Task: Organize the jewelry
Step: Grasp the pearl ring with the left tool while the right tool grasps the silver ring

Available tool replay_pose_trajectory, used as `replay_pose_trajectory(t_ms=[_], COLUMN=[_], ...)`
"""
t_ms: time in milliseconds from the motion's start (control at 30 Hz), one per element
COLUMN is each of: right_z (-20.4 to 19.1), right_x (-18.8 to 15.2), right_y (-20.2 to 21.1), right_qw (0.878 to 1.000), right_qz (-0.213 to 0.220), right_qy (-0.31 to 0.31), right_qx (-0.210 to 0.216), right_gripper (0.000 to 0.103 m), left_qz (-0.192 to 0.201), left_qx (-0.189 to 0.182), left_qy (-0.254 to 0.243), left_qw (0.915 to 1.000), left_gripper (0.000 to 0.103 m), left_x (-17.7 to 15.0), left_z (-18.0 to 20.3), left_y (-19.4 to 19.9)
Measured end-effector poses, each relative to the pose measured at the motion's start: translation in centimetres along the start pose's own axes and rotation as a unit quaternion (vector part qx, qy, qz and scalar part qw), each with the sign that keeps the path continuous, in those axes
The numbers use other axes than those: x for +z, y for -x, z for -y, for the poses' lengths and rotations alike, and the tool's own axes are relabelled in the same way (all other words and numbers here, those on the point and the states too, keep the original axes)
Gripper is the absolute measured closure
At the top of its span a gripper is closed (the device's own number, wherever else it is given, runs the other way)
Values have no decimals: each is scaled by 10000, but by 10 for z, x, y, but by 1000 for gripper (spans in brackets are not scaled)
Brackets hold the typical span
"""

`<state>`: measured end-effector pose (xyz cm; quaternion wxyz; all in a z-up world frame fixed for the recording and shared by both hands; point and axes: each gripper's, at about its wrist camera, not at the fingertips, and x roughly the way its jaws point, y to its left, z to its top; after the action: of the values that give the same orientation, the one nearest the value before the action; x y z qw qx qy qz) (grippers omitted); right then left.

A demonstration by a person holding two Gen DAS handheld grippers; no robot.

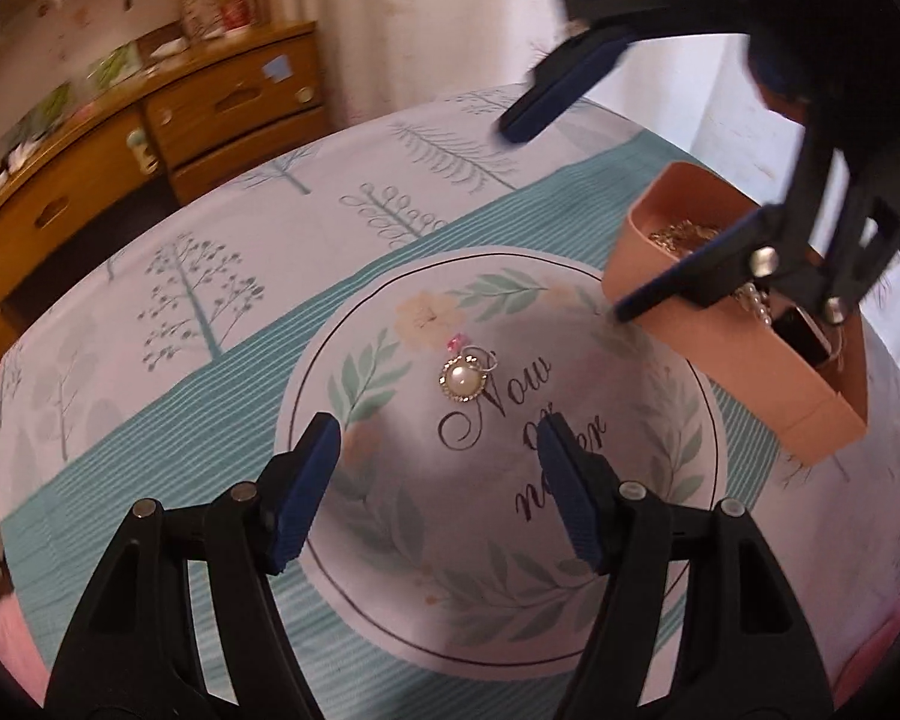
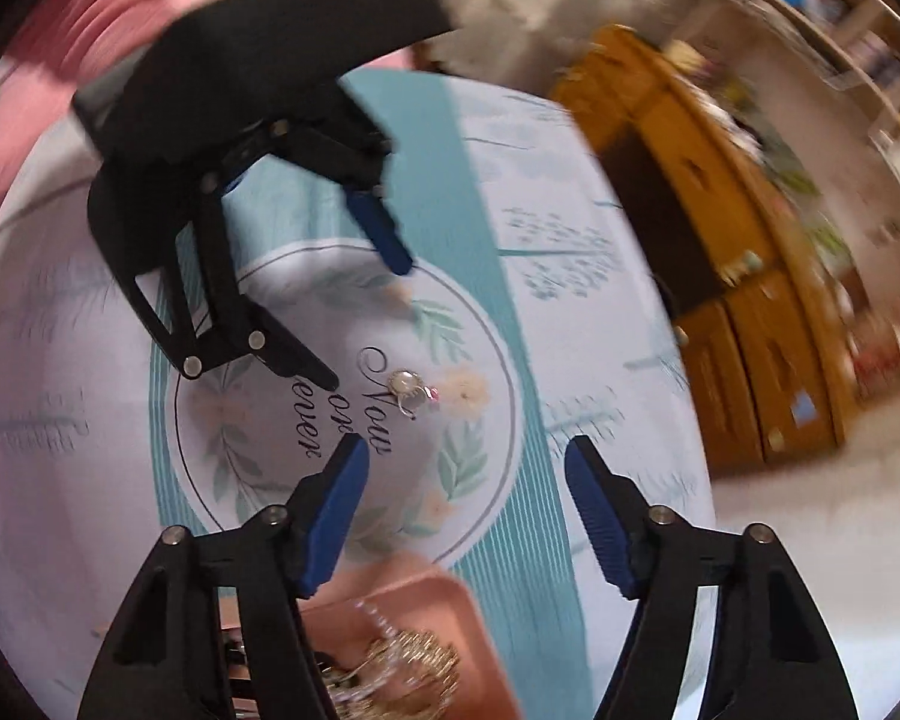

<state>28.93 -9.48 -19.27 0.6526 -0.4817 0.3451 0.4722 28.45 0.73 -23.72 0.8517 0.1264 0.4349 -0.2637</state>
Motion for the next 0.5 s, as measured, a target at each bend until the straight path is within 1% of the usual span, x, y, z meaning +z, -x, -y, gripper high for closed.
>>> replay_pose_trajectory(t_ms=[33,133,167,200,267,300,367,500], right_z=[0,-4,-6,-8,-11,-12,-10,-4], right_x=[3,6,7,7,9,8,7,5], right_y=[-6,-23,-31,-37,-48,-52,-63,-74], right_qw=[9998,9978,9967,9961,9949,9948,9951,9947], right_qz=[15,61,67,62,60,62,76,145], right_qy=[152,456,572,662,796,785,712,622], right_qx=[124,475,565,588,615,642,687,802], right_gripper=[39,46,47,48,53,56,63,65], left_qz=[28,70,94,92,75,85,81,64], left_qx=[-14,56,83,72,33,30,-22,-161], left_qy=[-62,-240,-297,-326,-406,-439,-417,-272], left_qw=[10000,9997,9995,9994,9991,9990,9991,9995], left_gripper=[40,49,53,54,56,57,58,58], left_x=[0,0,0,0,-1,-1,-1,1], left_z=[0,3,4,4,4,4,2,-7], left_y=[-2,-8,-10,-12,-15,-16,-18,-21])
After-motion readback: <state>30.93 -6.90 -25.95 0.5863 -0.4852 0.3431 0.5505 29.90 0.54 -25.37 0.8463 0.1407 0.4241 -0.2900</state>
